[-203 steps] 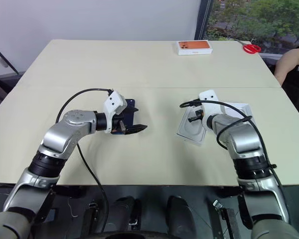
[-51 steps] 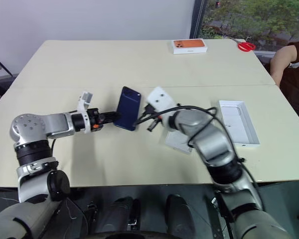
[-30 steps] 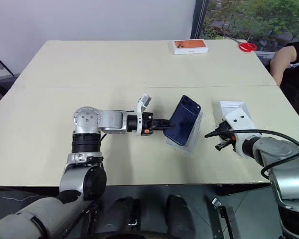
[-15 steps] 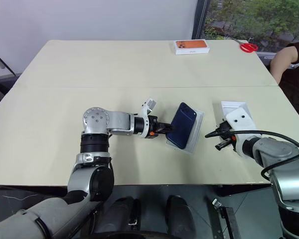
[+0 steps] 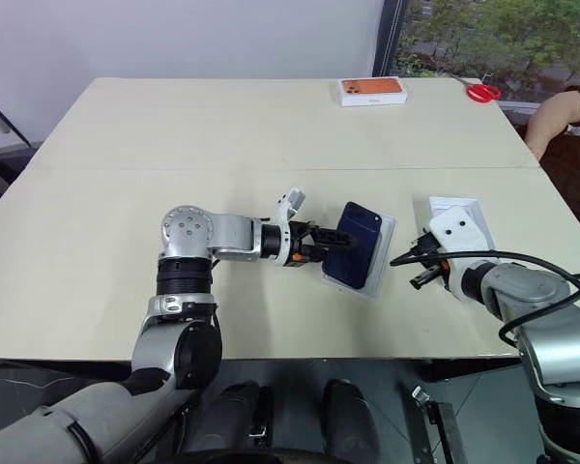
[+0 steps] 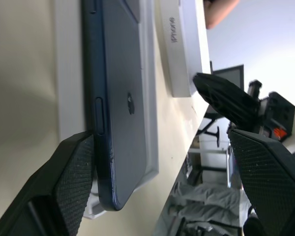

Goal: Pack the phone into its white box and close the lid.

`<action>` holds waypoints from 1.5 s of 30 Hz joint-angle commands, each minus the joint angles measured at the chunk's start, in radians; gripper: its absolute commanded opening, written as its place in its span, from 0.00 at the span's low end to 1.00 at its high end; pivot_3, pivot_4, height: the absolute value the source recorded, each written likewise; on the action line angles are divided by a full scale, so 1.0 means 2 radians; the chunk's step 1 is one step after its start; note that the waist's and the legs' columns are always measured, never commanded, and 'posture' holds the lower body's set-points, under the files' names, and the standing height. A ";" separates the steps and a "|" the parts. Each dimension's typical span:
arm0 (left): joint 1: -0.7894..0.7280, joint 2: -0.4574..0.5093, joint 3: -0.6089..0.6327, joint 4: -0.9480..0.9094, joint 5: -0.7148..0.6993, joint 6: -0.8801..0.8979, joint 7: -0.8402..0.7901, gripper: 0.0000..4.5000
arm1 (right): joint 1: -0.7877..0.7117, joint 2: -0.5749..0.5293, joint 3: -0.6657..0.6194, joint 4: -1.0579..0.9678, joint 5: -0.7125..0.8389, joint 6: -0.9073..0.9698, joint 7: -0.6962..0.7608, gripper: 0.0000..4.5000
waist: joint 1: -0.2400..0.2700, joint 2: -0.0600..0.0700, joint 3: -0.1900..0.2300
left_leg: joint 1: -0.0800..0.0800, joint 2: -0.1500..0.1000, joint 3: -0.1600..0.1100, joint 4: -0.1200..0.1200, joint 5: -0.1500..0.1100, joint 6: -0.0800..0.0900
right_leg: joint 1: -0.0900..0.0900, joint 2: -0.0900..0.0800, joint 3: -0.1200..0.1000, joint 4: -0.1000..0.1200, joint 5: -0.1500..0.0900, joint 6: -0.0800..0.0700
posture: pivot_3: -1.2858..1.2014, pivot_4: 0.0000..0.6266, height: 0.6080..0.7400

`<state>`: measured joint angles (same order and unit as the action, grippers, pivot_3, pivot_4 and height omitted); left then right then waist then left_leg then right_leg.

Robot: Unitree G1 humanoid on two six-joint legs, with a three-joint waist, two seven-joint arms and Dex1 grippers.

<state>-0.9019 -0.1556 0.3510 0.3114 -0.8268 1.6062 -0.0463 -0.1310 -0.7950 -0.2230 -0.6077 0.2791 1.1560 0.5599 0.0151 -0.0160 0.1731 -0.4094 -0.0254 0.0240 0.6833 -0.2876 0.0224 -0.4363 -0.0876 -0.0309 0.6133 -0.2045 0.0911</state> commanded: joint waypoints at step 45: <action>0.127 0.279 -0.342 -0.165 0.273 -0.475 -0.345 0.15 | -0.229 0.181 0.181 0.084 -0.016 0.048 -0.144 0.00 | -0.004 0.001 0.000 | 0.000 0.001 0.000 0.000 0.000 0.000 | -0.001 0.000 0.000 0.001 0.000 0.000 | 0.52 0.24 1.00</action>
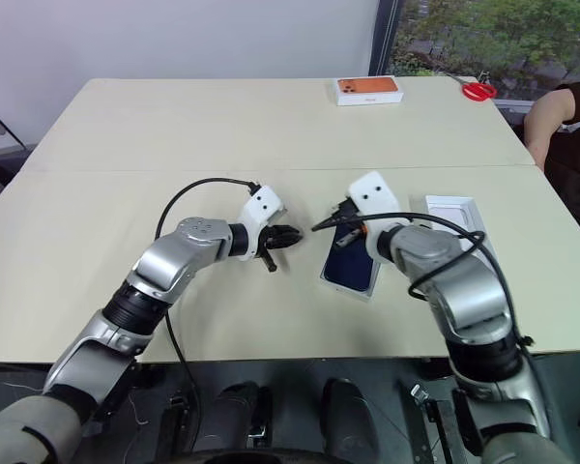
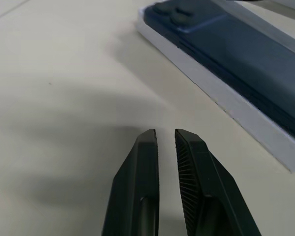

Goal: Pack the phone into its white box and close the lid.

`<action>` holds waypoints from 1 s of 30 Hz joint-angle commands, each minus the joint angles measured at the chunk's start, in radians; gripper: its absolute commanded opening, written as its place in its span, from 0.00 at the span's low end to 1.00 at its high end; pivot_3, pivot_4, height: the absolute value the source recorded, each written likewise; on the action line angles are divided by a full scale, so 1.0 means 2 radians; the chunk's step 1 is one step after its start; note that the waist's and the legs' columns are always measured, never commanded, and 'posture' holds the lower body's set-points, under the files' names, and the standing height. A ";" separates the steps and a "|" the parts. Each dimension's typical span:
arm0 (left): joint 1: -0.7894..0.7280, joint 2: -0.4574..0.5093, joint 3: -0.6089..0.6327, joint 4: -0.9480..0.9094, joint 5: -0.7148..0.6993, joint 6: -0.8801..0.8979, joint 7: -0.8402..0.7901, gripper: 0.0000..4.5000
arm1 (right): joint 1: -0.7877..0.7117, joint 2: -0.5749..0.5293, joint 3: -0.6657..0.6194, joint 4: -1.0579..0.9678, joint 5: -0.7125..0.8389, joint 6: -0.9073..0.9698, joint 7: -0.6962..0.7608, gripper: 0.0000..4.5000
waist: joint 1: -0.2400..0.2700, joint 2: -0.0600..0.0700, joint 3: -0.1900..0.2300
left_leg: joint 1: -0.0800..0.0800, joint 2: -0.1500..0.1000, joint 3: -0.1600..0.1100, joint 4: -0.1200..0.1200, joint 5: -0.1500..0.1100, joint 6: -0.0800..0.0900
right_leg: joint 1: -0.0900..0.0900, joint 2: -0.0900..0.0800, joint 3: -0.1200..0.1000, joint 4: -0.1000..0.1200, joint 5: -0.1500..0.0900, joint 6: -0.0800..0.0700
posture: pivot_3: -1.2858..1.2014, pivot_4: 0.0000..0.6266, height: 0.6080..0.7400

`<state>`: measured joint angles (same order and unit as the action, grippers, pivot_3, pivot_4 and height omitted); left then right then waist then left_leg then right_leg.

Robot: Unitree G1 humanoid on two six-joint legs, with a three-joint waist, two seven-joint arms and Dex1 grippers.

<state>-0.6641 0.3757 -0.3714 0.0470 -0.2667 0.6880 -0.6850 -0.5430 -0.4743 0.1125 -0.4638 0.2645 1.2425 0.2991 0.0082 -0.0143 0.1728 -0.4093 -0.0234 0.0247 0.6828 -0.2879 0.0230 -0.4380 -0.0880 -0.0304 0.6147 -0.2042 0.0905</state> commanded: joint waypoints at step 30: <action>0.047 0.034 0.067 -0.063 -0.005 -0.009 -0.056 0.15 | -0.033 0.019 0.022 0.039 -0.048 0.043 -0.031 0.00 | 0.000 0.000 0.000 | 0.000 0.000 0.000 0.000 0.000 0.000 | 0.000 0.000 0.000 0.000 0.000 0.000 | 0.52 0.24 1.00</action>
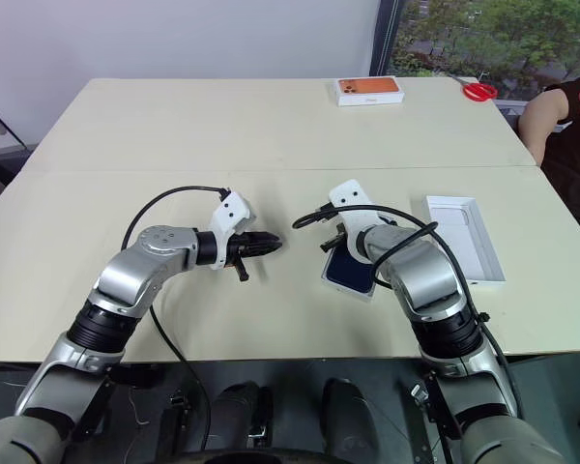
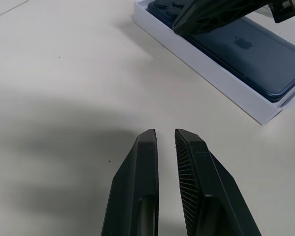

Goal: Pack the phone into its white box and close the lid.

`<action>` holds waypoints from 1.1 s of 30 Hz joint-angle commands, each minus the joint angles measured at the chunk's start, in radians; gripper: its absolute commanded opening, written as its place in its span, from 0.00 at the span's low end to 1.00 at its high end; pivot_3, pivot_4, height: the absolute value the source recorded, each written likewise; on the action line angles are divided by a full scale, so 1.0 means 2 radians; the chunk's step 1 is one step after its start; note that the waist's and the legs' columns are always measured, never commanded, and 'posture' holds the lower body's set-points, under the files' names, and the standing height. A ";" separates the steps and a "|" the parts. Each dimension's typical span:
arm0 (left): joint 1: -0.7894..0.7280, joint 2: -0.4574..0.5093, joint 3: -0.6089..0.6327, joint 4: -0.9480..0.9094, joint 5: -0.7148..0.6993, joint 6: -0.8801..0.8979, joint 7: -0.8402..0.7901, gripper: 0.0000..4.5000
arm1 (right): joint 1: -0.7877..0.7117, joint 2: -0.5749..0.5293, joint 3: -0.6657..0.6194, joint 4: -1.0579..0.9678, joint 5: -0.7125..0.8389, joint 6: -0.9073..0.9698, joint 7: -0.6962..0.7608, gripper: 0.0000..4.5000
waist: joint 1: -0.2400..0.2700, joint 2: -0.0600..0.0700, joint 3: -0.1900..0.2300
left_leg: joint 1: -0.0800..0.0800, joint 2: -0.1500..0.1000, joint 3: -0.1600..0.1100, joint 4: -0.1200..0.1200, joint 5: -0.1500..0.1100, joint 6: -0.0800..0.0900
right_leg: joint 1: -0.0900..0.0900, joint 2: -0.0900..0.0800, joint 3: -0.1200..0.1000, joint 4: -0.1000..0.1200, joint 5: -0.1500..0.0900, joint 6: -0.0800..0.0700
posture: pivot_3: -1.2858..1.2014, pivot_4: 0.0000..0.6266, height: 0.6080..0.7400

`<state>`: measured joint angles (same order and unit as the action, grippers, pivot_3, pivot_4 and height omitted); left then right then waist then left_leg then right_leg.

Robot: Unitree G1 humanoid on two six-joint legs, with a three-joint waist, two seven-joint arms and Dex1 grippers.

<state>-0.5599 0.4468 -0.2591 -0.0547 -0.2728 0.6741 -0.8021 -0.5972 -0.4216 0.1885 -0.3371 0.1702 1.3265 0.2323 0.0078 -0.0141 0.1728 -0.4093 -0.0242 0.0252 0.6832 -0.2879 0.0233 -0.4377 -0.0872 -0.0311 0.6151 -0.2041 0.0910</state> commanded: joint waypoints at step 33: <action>-0.100 -0.037 -0.114 0.106 0.080 -0.098 -0.120 0.00 | 0.217 -0.208 -0.105 -0.186 0.077 -0.060 0.148 0.00 | 0.003 0.000 0.000 | 0.000 0.000 0.000 0.000 -0.001 0.001 | 0.001 0.000 0.000 -0.001 0.000 0.000 | 0.52 0.24 1.00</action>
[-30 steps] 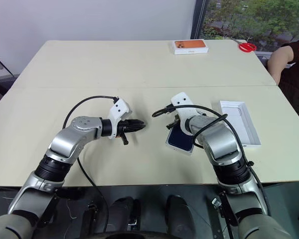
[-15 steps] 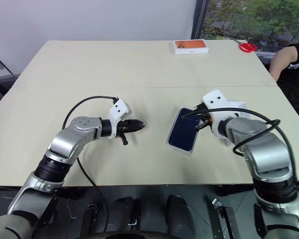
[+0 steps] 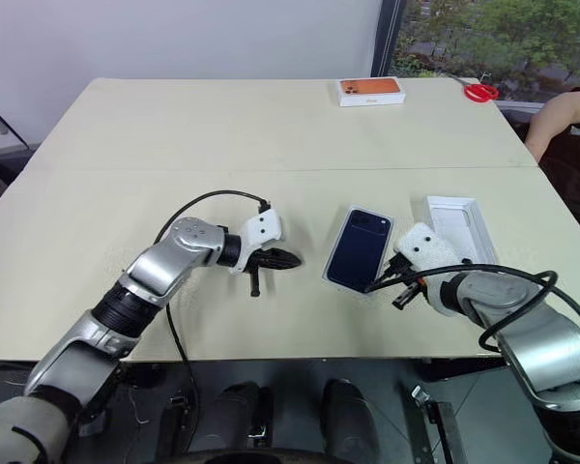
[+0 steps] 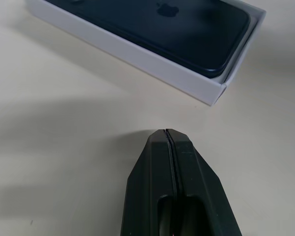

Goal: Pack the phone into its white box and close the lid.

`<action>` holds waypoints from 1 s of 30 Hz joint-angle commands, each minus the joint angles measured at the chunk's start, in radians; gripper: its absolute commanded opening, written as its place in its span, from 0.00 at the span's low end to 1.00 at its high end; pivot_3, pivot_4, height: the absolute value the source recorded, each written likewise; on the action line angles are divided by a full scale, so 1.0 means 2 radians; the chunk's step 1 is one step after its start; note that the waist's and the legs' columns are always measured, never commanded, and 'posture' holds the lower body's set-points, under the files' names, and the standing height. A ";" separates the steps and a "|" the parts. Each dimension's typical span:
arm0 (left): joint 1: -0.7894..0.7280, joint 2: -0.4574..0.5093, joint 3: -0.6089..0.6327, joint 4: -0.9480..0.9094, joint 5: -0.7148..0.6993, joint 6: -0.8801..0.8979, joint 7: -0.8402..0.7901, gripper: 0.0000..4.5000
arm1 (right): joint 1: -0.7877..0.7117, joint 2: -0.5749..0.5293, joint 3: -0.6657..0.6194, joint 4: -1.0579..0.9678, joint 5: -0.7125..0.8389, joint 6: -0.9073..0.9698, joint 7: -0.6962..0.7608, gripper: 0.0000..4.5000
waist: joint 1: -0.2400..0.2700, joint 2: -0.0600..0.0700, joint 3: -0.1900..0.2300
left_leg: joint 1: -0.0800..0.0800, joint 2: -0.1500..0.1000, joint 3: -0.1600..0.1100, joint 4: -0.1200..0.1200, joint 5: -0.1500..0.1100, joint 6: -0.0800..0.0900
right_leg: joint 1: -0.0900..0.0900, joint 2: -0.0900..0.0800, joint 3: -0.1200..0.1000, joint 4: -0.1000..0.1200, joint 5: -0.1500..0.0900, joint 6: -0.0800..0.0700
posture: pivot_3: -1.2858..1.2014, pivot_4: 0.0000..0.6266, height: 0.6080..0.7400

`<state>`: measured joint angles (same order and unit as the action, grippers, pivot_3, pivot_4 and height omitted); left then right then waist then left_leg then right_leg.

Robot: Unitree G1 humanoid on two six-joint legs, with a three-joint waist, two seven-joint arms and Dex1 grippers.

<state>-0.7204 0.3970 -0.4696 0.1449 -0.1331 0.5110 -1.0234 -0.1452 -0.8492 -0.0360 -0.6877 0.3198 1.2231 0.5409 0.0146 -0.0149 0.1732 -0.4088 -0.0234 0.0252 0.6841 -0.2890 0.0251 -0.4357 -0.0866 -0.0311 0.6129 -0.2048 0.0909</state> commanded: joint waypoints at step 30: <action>-0.024 -0.074 -0.034 0.008 0.047 -0.016 -0.046 0.00 | -0.055 0.023 0.078 0.073 -0.025 -0.078 0.011 0.00 | 0.000 0.000 0.000 | 0.000 0.000 0.000 0.000 0.000 0.000 | 0.000 0.000 0.000 0.000 0.000 0.000 | 0.52 0.24 1.00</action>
<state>-0.7586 0.2851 -0.5288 0.2017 -0.0302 0.4899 -1.1174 -0.2378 -0.8080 0.1081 -0.5120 0.2530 1.1038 0.5373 0.0141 -0.0147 0.1730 -0.4085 -0.0232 0.0252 0.6847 -0.2892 0.0256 -0.4355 -0.0861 -0.0309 0.6136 -0.2046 0.0913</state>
